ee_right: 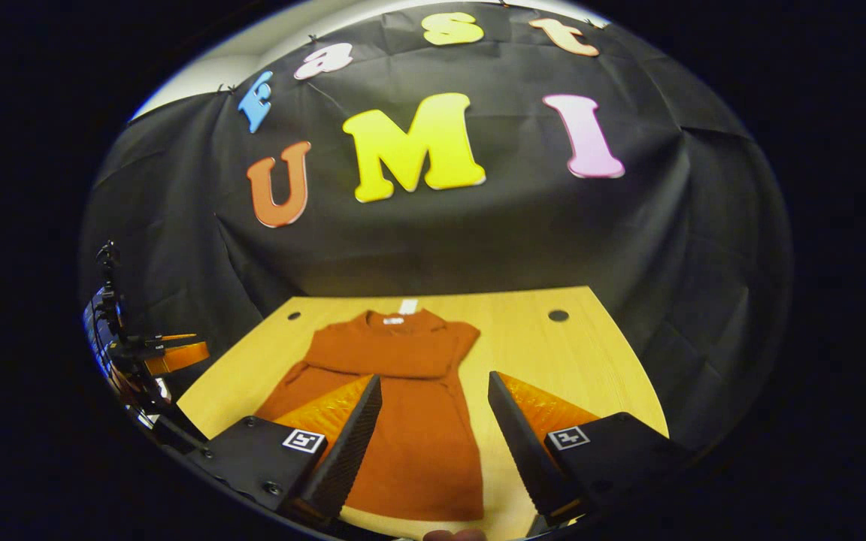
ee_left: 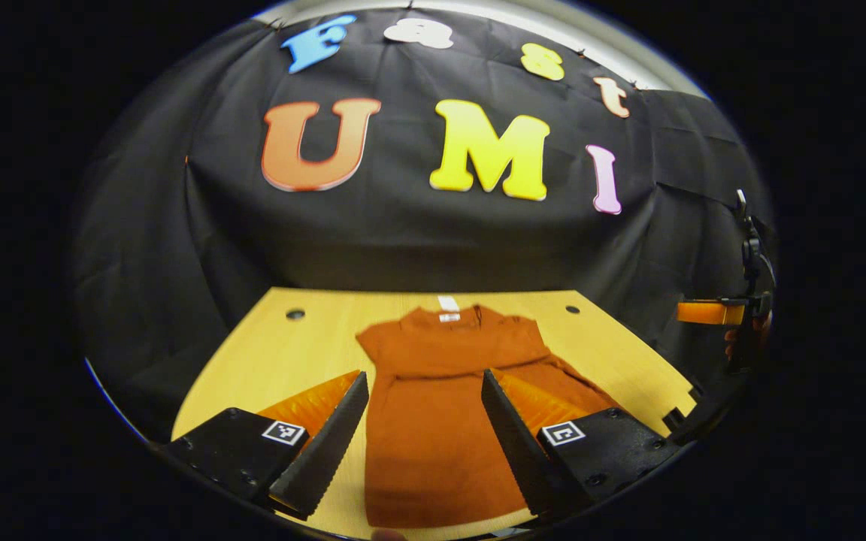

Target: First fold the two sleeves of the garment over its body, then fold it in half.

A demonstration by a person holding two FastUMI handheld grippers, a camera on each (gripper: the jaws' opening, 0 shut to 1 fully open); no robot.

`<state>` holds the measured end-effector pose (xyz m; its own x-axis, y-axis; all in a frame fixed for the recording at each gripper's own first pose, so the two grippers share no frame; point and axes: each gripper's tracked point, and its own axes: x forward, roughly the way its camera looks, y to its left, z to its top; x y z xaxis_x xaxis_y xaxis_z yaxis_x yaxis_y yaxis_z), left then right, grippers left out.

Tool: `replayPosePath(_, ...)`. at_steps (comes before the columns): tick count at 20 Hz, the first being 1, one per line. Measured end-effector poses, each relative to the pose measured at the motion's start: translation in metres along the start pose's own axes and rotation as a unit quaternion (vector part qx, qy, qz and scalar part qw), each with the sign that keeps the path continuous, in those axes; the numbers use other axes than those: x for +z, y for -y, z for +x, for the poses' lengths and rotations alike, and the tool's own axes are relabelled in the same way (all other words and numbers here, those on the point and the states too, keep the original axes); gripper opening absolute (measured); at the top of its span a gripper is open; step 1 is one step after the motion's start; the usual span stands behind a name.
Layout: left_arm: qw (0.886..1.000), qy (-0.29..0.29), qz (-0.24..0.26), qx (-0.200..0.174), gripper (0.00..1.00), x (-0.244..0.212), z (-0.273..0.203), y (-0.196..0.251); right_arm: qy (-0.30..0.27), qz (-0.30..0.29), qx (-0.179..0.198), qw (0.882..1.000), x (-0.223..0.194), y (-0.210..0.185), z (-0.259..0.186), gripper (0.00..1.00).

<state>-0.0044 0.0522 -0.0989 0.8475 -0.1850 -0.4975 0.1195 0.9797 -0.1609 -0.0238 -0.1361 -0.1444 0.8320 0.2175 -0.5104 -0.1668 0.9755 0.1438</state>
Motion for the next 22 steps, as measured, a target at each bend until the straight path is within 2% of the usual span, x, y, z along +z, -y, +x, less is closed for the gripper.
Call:
replayPosePath(1,0.999,-0.036,-0.030,-0.016,0.98,-0.027,-0.003,-0.003,-0.024,0.008,-0.005,1.000,-0.018,0.010,-0.003,0.92)
replayPosePath(3,0.988,-0.126,-0.079,-0.040,0.99,-0.090,-0.011,-0.011,-0.064,0.030,-0.008,0.998,-0.055,0.027,-0.006,0.92)
replayPosePath(5,0.975,-0.186,-0.117,-0.042,0.99,-0.140,-0.020,-0.021,-0.104,0.062,-0.012,0.993,-0.092,0.042,-0.004,0.92)
replayPosePath(7,0.965,-0.223,-0.136,-0.026,0.99,-0.179,-0.023,-0.037,-0.139,0.103,-0.027,0.985,-0.127,0.054,-0.004,0.92)
replayPosePath(9,0.959,-0.241,-0.152,-0.011,0.99,-0.192,-0.025,-0.051,-0.159,0.124,-0.045,0.978,-0.150,0.067,-0.004,0.92)
replayPosePath(12,0.954,-0.244,-0.176,-0.009,0.99,-0.199,-0.020,-0.054,-0.189,0.116,-0.057,0.974,-0.180,0.068,-0.002,0.92)
replayPosePath(17,0.948,-0.238,-0.209,-0.018,0.99,-0.199,-0.016,-0.051,-0.212,0.108,-0.055,0.970,-0.208,0.049,0.016,0.92)
replayPosePath(18,0.947,-0.236,-0.214,-0.022,0.99,-0.198,-0.015,-0.047,-0.217,0.104,-0.053,0.969,-0.214,0.044,0.021,0.89)
replayPosePath(19,0.946,-0.237,-0.220,-0.030,0.99,-0.199,-0.013,-0.042,-0.226,0.098,-0.054,0.968,-0.219,0.040,0.024,0.92)
replayPosePath(20,0.944,-0.241,-0.222,-0.039,0.99,-0.199,-0.014,-0.035,-0.221,0.086,-0.054,0.970,-0.215,0.037,0.024,0.89)
replayPosePath(21,0.944,-0.241,-0.221,-0.043,0.99,-0.199,-0.011,-0.033,-0.226,0.077,-0.054,0.970,-0.217,0.034,0.029,0.93)
replayPosePath(22,0.944,-0.240,-0.220,-0.045,0.99,-0.198,-0.009,-0.030,-0.223,0.070,-0.055,0.971,-0.218,0.029,0.030,0.93)
